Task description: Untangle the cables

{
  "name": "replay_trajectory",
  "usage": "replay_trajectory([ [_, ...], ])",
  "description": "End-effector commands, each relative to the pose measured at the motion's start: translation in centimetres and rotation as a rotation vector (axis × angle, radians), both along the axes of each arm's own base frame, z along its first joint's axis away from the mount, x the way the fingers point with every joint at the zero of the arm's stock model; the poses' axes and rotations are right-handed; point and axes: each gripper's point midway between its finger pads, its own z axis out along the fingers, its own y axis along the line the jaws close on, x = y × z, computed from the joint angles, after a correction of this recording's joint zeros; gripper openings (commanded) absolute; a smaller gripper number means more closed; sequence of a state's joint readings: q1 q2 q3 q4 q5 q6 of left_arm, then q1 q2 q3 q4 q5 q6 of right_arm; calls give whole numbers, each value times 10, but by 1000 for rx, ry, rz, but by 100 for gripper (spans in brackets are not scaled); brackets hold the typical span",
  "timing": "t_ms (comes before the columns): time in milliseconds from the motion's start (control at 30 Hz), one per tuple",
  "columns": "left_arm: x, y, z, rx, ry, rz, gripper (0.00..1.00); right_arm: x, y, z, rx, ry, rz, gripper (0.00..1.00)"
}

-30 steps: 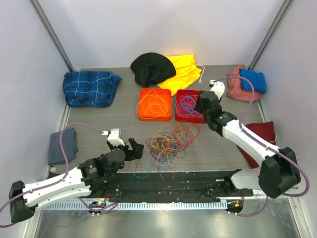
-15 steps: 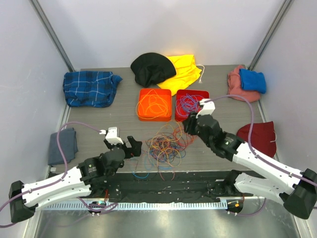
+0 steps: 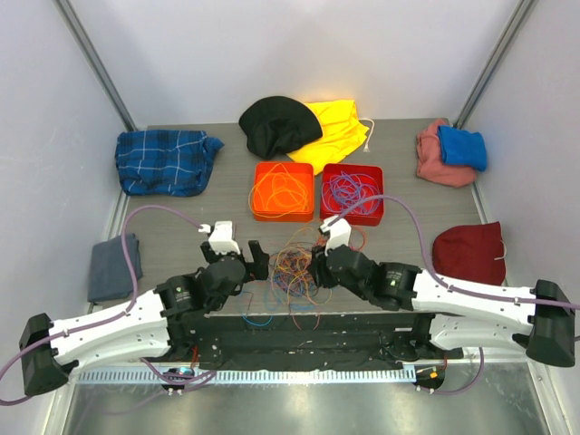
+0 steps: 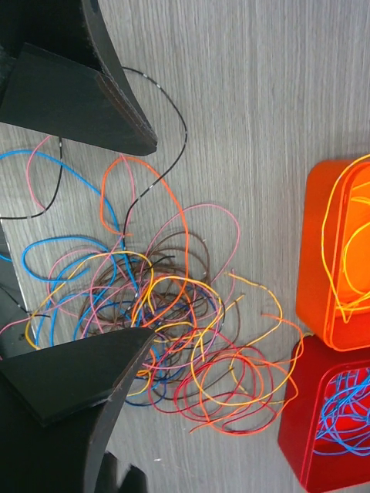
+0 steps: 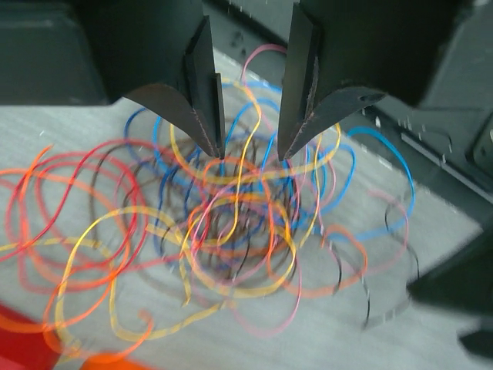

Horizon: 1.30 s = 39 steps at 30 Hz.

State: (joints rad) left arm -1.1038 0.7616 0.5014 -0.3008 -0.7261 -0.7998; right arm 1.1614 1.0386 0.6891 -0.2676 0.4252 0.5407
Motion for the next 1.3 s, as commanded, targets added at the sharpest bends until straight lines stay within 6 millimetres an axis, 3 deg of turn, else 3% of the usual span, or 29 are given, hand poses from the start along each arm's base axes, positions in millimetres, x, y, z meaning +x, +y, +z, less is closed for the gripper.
replay_trajectory([
  [0,1,-6,16,-35,-15,-17,100,-12,-7,-17,-50,18,-29,41],
  [167,-1,-5,15,-67,-27,-25,100,-15,-26,-36,-103,35,-111,38],
  [367,-7,5,8,-25,26,-4,100,-36,11,-23,-26,21,18,37],
  [467,-19,21,-10,5,130,46,100,-45,30,-21,-40,7,73,37],
  [600,-36,42,-42,14,232,105,100,-45,43,-23,-72,-9,81,38],
  [700,-37,44,-45,-42,231,127,100,-41,44,-23,-68,-21,62,38],
  [867,-31,40,-31,-67,182,120,100,-17,39,-14,-131,-112,-15,38],
  [1000,-27,38,-22,-33,166,112,100,12,56,22,-121,-172,-25,39],
  [1100,-26,42,-21,-18,165,133,100,33,64,29,-148,-193,-30,38],
  [1200,-26,49,-24,-45,167,175,100,51,54,39,-160,-218,-91,38],
  [1267,-26,46,-23,-71,158,161,100,73,36,45,-135,-206,-158,38],
])
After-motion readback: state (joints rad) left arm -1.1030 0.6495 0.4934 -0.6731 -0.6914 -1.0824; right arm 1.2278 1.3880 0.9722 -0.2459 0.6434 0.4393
